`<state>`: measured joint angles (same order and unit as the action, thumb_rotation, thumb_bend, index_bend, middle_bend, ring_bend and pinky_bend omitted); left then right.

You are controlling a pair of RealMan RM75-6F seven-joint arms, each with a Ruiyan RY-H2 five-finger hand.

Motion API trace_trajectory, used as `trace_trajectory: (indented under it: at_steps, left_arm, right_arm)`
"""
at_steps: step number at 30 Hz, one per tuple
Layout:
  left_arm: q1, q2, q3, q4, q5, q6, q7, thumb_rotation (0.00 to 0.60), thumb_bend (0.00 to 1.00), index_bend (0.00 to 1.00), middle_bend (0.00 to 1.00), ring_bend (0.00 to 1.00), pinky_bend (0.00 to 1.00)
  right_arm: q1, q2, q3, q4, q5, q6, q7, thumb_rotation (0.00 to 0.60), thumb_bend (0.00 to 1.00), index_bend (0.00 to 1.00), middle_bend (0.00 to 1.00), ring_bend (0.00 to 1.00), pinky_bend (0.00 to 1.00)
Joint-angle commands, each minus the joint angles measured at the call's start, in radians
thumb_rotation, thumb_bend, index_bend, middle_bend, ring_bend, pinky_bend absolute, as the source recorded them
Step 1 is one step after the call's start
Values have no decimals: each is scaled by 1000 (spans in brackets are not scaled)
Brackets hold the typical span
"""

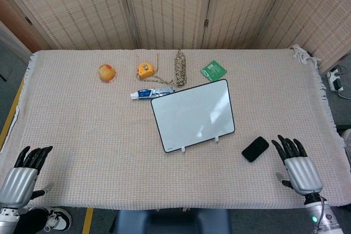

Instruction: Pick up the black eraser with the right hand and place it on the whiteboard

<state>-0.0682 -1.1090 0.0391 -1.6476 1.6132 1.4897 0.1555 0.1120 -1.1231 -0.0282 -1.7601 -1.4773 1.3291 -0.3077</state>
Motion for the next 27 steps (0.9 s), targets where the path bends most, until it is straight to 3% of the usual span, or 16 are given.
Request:
trace_trajectory:
  at_steps: [1,13,27]
  left_arm:
    - [0,0,0,0,-1,-1,1,600,213,43,177,149,70]
    - [-3,2,-1,2,-1,-5,-8,600,213,43,177,149,70]
    - [-4,-3,-3,1,-11,-13,9,600,213,43,177,149,70]
  right_arm:
    - [0,1,0,0,1,-1,0,600,315,0,0,0,0]
    - [28,-5,7,24,19,-46,-36,600,314,0,0,0,0]
    - [217,-20,68,86,234,-347,-173,600,313,0,0,0,0]
